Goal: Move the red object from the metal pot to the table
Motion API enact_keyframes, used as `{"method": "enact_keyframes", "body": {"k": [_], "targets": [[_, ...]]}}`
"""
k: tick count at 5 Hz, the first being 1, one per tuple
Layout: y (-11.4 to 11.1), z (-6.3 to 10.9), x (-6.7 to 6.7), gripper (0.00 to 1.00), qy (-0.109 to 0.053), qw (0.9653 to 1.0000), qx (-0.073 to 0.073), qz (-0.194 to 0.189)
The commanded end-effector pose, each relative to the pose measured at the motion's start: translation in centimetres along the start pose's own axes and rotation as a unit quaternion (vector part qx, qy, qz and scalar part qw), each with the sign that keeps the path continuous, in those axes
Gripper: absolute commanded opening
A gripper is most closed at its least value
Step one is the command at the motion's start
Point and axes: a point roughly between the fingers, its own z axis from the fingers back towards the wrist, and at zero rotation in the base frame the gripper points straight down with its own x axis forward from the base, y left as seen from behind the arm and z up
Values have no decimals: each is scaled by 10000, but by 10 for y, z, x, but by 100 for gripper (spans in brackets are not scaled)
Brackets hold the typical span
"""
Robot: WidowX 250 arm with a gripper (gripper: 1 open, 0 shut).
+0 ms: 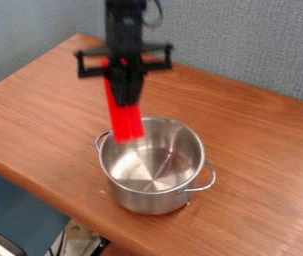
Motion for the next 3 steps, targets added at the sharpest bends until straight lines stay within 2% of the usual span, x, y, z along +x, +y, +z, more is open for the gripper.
{"method": "enact_keyframes", "body": {"k": [1, 2, 3], "targets": [[5, 41, 20, 0, -197, 9988, -431, 116], [7, 33, 33, 0, -269, 9986, -411, 217], [9, 14, 31, 0, -368, 9988, -218, 244]]}}
